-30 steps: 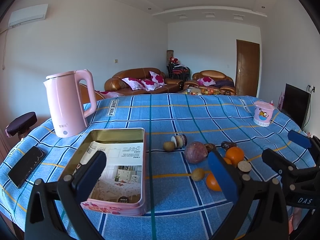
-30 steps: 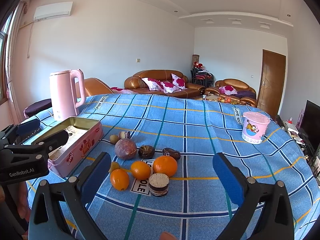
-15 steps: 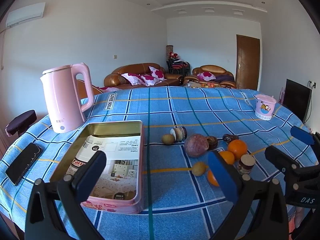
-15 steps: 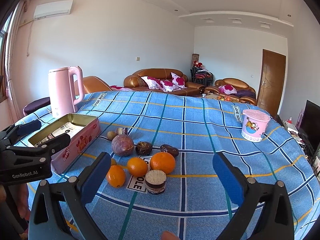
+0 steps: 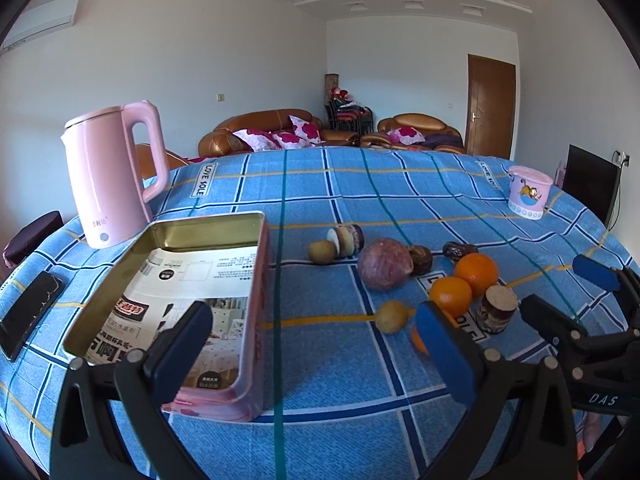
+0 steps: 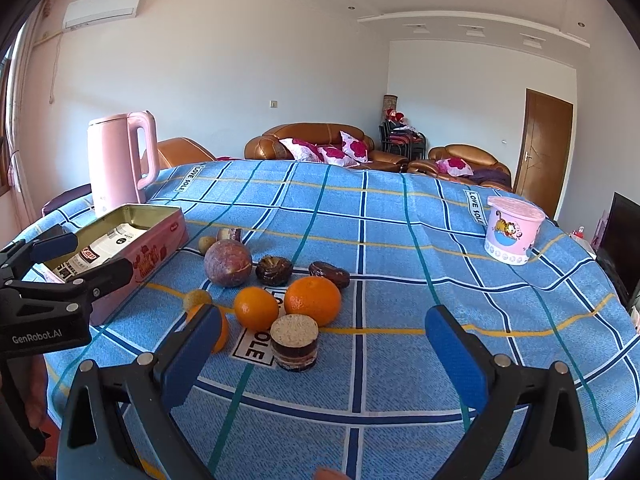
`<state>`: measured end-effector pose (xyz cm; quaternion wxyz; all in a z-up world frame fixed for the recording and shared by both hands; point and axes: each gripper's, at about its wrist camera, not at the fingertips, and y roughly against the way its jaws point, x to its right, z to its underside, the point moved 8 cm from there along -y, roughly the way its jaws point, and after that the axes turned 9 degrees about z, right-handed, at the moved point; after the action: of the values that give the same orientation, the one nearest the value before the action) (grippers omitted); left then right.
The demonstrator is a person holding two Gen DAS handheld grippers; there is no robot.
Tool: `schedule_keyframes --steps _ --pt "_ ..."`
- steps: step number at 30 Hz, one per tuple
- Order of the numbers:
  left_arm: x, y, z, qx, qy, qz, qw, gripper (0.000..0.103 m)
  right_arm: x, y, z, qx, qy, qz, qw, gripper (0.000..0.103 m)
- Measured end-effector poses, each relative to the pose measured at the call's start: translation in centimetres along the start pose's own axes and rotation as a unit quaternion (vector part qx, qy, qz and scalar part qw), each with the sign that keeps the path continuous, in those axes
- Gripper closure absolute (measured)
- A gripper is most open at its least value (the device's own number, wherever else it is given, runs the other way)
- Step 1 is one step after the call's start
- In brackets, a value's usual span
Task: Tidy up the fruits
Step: 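Close the right gripper on the round brown cake while the left tool approaches an orange, then grasp the orange with the left gripper while the right gripper lifts the cake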
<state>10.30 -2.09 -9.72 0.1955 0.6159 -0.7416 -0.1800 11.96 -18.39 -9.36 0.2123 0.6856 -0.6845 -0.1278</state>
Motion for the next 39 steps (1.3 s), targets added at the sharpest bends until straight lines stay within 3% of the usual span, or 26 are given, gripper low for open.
schedule_keyframes --steps 5,7,9,14,17,19,23,34,39 --pt "1.2 -0.6 0.3 -0.003 -0.008 0.016 0.9998 0.000 0.0 -1.3 1.2 -0.020 0.001 -0.005 1.000 0.002" --pt "1.6 -0.6 0.4 -0.002 -0.011 0.023 0.9997 0.001 -0.1 -1.7 1.4 -0.025 0.003 -0.012 1.000 0.007" --pt "2.0 -0.6 0.4 -0.004 -0.012 0.031 0.9995 0.002 -0.4 -2.1 1.6 -0.036 0.007 -0.019 0.999 0.022" --pt "3.2 -0.9 0.6 -0.014 -0.021 0.049 0.9985 0.011 -1.2 -3.4 2.0 -0.075 0.023 -0.038 0.996 0.033" --pt "3.9 -1.1 0.8 -0.022 -0.022 0.062 0.9976 0.013 -1.8 -4.4 2.5 -0.107 0.033 -0.054 0.992 0.046" --pt "4.4 -1.2 0.9 -0.026 -0.024 0.071 0.9968 0.013 -2.1 -4.7 2.8 -0.118 0.038 -0.058 0.991 0.047" --pt "5.4 -1.9 1.4 -0.051 -0.015 0.097 0.9939 0.022 -2.1 -4.7 3.2 -0.123 0.027 -0.083 0.989 0.066" --pt "7.3 -4.3 2.5 -0.109 -0.012 0.137 0.9844 0.045 -0.4 -4.1 2.3 -0.089 -0.027 -0.068 0.993 0.067" --pt "7.4 -5.6 2.9 -0.139 0.011 0.161 0.9771 0.065 -0.3 -4.0 2.2 -0.087 -0.027 -0.071 0.993 0.067"
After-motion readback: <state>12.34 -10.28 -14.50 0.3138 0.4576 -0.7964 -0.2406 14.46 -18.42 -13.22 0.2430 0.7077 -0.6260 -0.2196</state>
